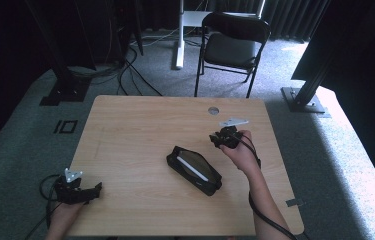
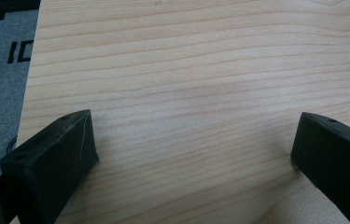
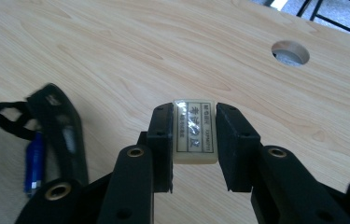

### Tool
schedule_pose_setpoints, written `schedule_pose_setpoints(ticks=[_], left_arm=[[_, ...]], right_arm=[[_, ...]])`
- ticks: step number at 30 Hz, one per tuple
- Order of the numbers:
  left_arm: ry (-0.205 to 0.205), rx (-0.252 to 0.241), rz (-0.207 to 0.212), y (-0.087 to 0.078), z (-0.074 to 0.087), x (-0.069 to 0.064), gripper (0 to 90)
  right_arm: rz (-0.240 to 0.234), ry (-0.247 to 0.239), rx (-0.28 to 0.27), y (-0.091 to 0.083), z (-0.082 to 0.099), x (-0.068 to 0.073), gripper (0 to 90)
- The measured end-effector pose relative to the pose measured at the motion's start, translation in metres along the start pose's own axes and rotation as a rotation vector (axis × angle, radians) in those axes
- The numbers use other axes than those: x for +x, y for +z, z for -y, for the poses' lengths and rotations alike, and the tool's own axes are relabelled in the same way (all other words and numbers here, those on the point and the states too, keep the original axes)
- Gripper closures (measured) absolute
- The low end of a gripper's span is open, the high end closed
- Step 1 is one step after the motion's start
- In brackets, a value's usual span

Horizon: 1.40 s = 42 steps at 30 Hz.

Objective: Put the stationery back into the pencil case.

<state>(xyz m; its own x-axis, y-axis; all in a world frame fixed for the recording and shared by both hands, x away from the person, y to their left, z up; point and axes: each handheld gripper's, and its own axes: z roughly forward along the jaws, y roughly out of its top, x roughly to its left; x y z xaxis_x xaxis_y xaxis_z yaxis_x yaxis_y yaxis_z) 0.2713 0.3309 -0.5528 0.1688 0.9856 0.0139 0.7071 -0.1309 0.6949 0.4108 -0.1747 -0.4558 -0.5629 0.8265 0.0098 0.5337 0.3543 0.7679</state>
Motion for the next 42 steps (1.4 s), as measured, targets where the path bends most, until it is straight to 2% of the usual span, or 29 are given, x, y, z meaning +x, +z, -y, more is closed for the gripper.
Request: schedule_pose_setpoints(ticks=[8, 13, 21, 24, 42], left_arm=[[0.0, 0.0, 0.0, 0.0, 0.0, 0.0, 0.4], [0.0, 0.0, 0.0, 0.0, 0.0, 0.0, 0.4], [0.0, 0.0, 0.0, 0.0, 0.0, 0.0, 0.4], [-0.001, -0.001, 0.0, 0.0, 0.0, 0.0, 0.4], [0.001, 0.0, 0.0, 0.0, 0.0, 0.0, 0.4]], right_arm=[[-0.018, -0.047, -0.012, -0.012, -0.002, 0.015, 68.4], [-0.039, -0.051, -0.024, -0.018, -0.001, 0.024, 68.4], [-0.081, -0.081, -0.054, -0.03, -0.003, 0.041, 68.5], [-0.095, -0.096, -0.05, -0.032, -0.003, 0.046, 68.4], [-0.172, -0.154, -0.009, -0.018, 0.006, 0.076, 68.4]])
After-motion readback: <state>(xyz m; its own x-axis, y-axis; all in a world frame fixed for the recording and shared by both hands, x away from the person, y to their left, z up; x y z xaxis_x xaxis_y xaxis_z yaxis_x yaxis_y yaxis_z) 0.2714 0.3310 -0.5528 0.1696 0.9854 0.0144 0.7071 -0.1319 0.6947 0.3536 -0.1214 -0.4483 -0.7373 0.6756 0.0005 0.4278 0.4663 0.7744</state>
